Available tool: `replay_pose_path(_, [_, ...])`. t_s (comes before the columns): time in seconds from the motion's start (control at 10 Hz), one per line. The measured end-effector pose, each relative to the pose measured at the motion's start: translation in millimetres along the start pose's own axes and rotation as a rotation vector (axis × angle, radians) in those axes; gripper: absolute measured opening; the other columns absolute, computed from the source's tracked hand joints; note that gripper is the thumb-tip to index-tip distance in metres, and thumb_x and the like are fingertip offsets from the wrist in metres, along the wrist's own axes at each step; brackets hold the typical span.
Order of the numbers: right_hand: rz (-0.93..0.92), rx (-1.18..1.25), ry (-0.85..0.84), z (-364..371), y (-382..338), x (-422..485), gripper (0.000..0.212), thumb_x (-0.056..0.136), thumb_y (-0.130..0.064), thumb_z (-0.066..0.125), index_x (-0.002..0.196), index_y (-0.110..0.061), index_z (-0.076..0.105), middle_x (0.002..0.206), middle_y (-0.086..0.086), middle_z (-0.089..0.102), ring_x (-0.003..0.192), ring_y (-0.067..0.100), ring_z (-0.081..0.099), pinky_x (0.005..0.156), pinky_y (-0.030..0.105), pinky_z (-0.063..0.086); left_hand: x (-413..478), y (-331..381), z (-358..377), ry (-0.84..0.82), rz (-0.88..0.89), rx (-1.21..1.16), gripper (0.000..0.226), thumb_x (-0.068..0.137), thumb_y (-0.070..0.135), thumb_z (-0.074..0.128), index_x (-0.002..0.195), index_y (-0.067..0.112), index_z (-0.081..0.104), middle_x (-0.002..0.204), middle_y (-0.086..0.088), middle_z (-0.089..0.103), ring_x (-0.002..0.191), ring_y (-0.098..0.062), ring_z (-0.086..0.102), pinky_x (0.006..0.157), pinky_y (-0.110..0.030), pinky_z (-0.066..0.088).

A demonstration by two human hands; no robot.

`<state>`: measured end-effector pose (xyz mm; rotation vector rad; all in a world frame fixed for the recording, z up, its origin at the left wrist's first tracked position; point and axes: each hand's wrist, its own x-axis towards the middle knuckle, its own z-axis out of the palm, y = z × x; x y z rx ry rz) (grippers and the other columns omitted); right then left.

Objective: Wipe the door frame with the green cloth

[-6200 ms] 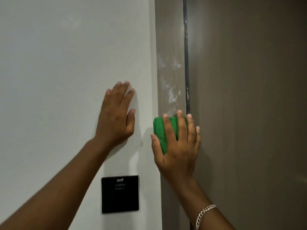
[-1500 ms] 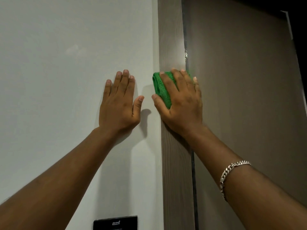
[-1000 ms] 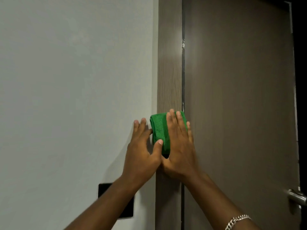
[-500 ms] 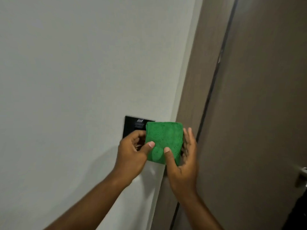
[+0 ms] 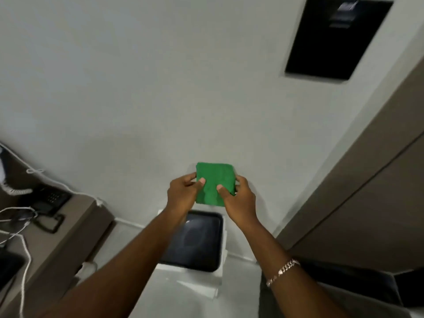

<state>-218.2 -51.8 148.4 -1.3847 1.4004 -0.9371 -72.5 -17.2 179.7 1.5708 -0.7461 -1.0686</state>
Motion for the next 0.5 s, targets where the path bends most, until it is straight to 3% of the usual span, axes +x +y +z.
replay_pose_path(0.1, [0.161, -0.069, -0.079, 29.9, 41.5, 3.8, 0.042, 0.092, -0.021, 0.065, 0.132, -0.018, 0.052, 0.116, 0.008, 0.07, 0.081, 0.006, 0.062, 0.059, 0.007, 0.046, 19.8, -53.2, -20.6, -0.054, -0.123, 0.109, 0.039, 0.089, -0.005, 0.063, 0.125, 0.007, 0.066, 0.103, -0.017, 0.075, 0.086, -0.021, 0.077, 0.082, -0.041, 0.063])
replay_pose_path(0.2, [0.288, -0.168, -0.177, 65.4, 106.4, 0.8, 0.041, 0.094, -0.013, 0.06, 0.134, -0.016, 0.053, 0.123, 0.009, 0.068, 0.092, 0.016, 0.063, 0.073, 0.016, 0.05, 41.4, -129.0, -44.8, -0.153, -0.235, 0.227, 0.048, 0.083, -0.021, 0.056, 0.123, 0.004, 0.065, 0.091, -0.006, 0.074, 0.079, -0.01, 0.075, 0.059, -0.017, 0.059])
replay_pose_path(0.3, [0.326, -0.237, -0.229, 85.5, 137.9, -2.7, 0.042, 0.093, -0.012, 0.061, 0.134, -0.014, 0.053, 0.121, 0.009, 0.069, 0.094, 0.018, 0.063, 0.079, 0.023, 0.051, 50.1, -169.1, -54.0, -0.123, -0.245, 0.343, 0.044, 0.081, -0.016, 0.061, 0.119, 0.007, 0.069, 0.092, -0.004, 0.075, 0.095, -0.024, 0.073, 0.071, -0.025, 0.061])
replay_pose_path(0.4, [0.399, -0.292, -0.229, 110.7, 166.9, -13.4, 0.047, 0.089, -0.014, 0.067, 0.135, -0.012, 0.054, 0.118, 0.014, 0.07, 0.095, 0.023, 0.064, 0.083, 0.026, 0.051, 52.5, -208.9, -62.2, -0.092, -0.23, 0.543, 0.042, 0.079, -0.005, 0.069, 0.118, 0.01, 0.07, 0.107, -0.011, 0.076, 0.095, -0.023, 0.07, 0.086, -0.035, 0.059])
replay_pose_path(0.5, [0.432, -0.321, -0.201, 120.1, 175.3, -19.2, 0.052, 0.088, -0.017, 0.07, 0.136, -0.011, 0.053, 0.123, 0.014, 0.07, 0.108, 0.028, 0.067, 0.092, 0.03, 0.054, 52.9, -221.0, -65.0, -0.163, -0.262, 0.559, 0.051, 0.078, -0.005, 0.07, 0.126, 0.012, 0.063, 0.113, -0.012, 0.074, 0.101, -0.026, 0.069, 0.088, -0.039, 0.059])
